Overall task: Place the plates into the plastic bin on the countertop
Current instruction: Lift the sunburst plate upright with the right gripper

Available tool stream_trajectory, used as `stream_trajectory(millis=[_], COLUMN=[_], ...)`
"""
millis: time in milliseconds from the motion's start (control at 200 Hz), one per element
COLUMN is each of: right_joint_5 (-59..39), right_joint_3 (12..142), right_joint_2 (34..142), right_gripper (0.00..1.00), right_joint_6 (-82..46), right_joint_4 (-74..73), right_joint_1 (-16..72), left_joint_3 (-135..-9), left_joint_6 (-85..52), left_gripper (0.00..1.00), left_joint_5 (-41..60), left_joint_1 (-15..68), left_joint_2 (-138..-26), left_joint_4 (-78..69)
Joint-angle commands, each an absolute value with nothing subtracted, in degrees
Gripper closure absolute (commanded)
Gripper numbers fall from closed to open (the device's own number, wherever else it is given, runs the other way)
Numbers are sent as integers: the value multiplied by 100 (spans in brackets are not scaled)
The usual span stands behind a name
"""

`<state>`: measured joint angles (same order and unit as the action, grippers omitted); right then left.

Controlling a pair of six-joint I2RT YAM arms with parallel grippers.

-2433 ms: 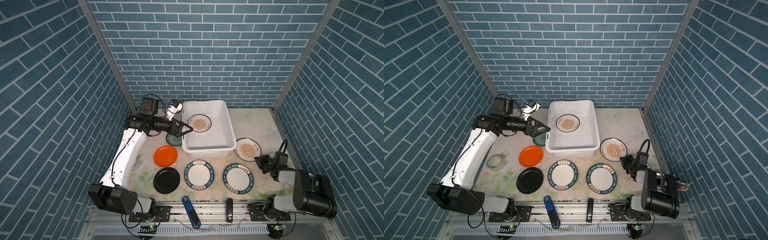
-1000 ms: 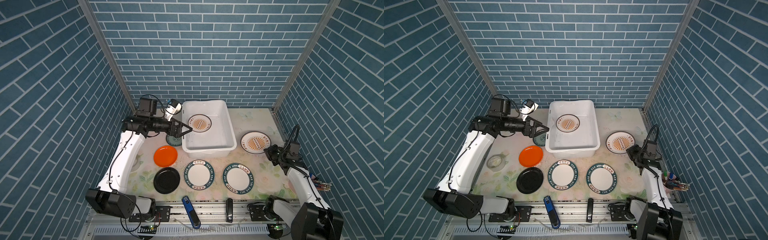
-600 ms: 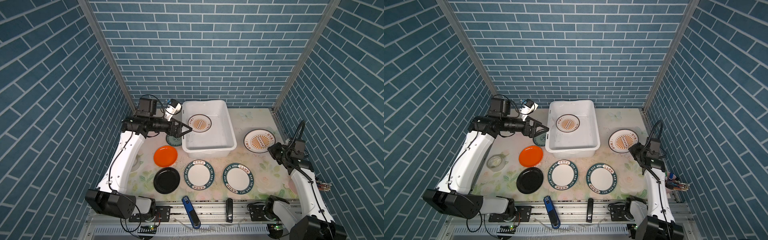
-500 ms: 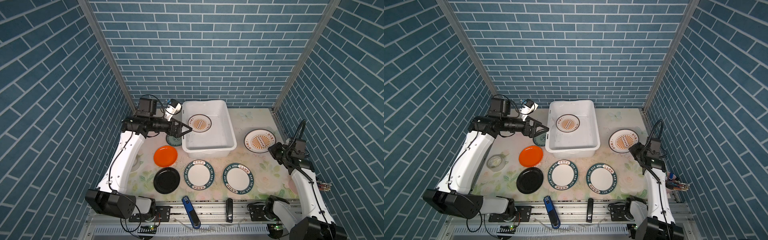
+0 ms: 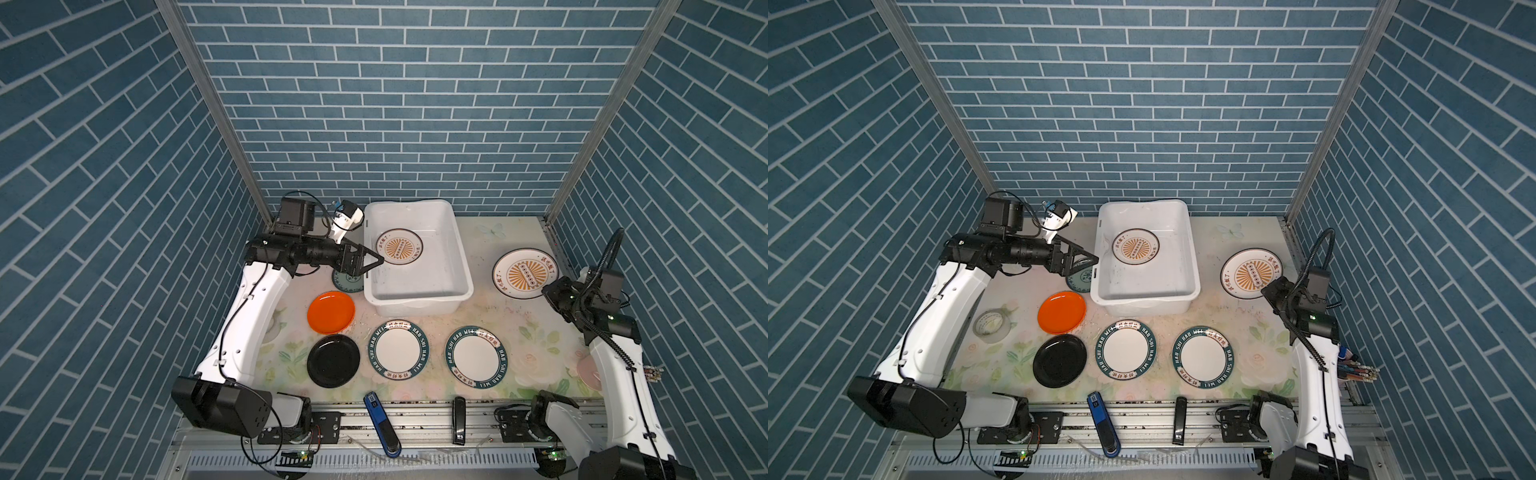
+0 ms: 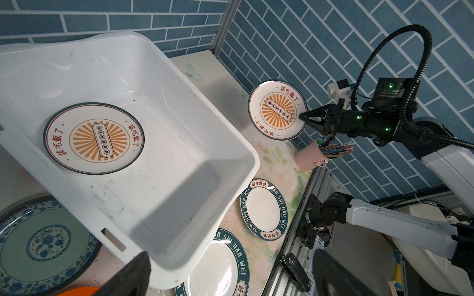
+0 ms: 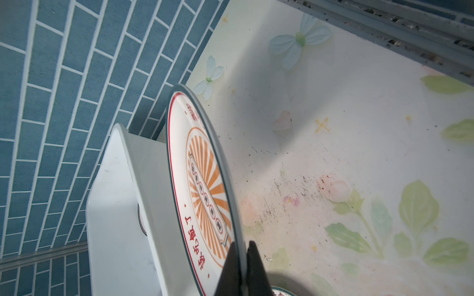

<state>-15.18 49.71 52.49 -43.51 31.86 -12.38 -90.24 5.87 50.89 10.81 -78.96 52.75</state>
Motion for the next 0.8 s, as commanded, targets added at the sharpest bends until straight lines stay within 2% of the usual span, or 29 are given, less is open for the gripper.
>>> stream_trajectory(millis=[0,405,795], right_joint_5=[-1487,-1386,-908], right_joint_3=[5296,6004,7349], right_joint_2=[5235,5655,6731], right_gripper=[100,100,100], right_joint_6=[-4223,-4298,-4298], right_joint_4=[3164,3052,2870], right_joint_1=[-1203,-844,365], left_joint_3=[-8960,-8802,-8798], left_joint_6=[576,555,554], left_gripper=[0,0,0], left_joint_5=[5066,5009,4887], left_joint_1=[1116,1116,1115], left_joint_2=[-7853,-7734,-7618], left_joint_4=[5203,5083,5080])
